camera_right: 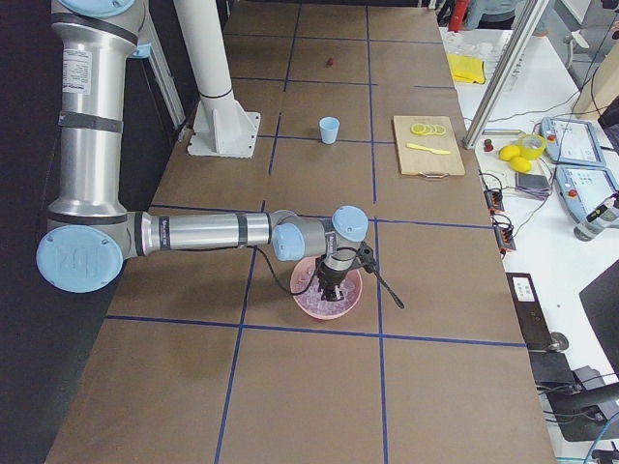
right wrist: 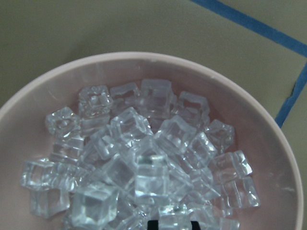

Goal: Put ice and strawberries in cup
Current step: 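Close the right gripper on an ice cube in the bowl, then lift the ice cube and carry it over the light-blue cup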

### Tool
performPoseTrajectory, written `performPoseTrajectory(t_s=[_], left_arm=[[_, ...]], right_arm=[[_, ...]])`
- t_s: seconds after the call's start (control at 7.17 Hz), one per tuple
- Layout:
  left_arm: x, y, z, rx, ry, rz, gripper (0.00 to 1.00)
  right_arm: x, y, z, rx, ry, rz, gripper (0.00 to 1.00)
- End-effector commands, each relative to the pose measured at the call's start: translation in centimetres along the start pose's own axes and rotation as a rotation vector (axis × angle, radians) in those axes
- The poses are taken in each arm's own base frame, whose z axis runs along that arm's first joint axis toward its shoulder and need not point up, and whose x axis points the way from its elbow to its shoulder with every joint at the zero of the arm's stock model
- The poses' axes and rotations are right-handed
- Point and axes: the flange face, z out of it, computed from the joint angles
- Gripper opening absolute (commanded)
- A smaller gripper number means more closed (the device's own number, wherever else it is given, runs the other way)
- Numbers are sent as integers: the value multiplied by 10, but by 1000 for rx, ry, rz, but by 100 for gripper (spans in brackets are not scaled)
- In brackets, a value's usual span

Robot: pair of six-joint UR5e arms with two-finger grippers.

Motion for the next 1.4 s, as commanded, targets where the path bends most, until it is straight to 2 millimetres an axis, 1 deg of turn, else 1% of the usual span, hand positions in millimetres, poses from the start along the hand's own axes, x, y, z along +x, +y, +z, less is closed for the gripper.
performPoseTrajectory(t_s=[0.0, 0.14, 0.28, 0.42, 0.7, 0.84, 0.98, 1.12, 1.26], left_arm=[[0, 0, 0, 0, 1, 0, 100], [0, 0, 0, 0, 1, 0, 100], [1, 0, 0, 1, 1, 1, 100], [1, 0, 0, 1, 1, 1, 100], [4, -1, -1, 5, 31, 1, 100], [4, -1, -1, 5, 32, 1, 100], [4, -1, -1, 8, 33, 3, 100], [4, -1, -1, 8, 33, 3, 100], [5, -1, -1, 10, 33, 6, 100]], right_arm=[[-2, 5, -26, 49, 11, -6, 0], [-1, 23, -31, 55, 13, 5, 0], [-14, 36, -49, 84, 15, 4, 0], [-31, 41, -69, 116, 8, 9, 0], [-63, 29, -102, 185, -28, 153, 0], [-96, 18, -113, 194, -98, 197, 0], [-143, -5, -125, 206, -138, 243, 0], [-199, -33, -133, 208, -185, 304, 0], [-262, -68, -142, 212, -238, 355, 1]])
